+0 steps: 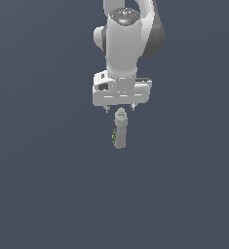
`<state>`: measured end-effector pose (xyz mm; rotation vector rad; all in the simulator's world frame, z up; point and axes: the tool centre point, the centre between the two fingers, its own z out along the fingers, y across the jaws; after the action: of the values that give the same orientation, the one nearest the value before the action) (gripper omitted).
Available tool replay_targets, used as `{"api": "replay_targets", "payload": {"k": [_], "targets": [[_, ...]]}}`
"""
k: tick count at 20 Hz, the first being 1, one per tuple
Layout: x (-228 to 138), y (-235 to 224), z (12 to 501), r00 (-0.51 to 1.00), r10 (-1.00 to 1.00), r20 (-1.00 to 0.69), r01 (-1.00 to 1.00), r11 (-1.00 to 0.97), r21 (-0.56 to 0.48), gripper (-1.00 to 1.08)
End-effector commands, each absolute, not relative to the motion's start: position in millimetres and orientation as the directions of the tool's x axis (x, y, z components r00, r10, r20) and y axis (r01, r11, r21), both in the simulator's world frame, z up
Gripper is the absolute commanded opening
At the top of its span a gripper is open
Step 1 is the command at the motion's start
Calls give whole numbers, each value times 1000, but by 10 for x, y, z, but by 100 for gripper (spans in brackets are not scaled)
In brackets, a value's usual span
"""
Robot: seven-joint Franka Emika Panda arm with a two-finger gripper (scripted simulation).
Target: Pick up the object and move it to a goal position.
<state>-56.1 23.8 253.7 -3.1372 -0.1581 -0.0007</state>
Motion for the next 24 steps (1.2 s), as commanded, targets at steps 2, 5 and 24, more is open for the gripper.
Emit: {"api": "replay_targets", "payload": {"k": [2,5,24], "targets": [[-564,243,2385,995,103,0,103,-995,0,100],[-556,243,2317,995,103,0,103,-995,0,100],[-548,162,2420,995,105,3,105,-995,0,-100]]}}
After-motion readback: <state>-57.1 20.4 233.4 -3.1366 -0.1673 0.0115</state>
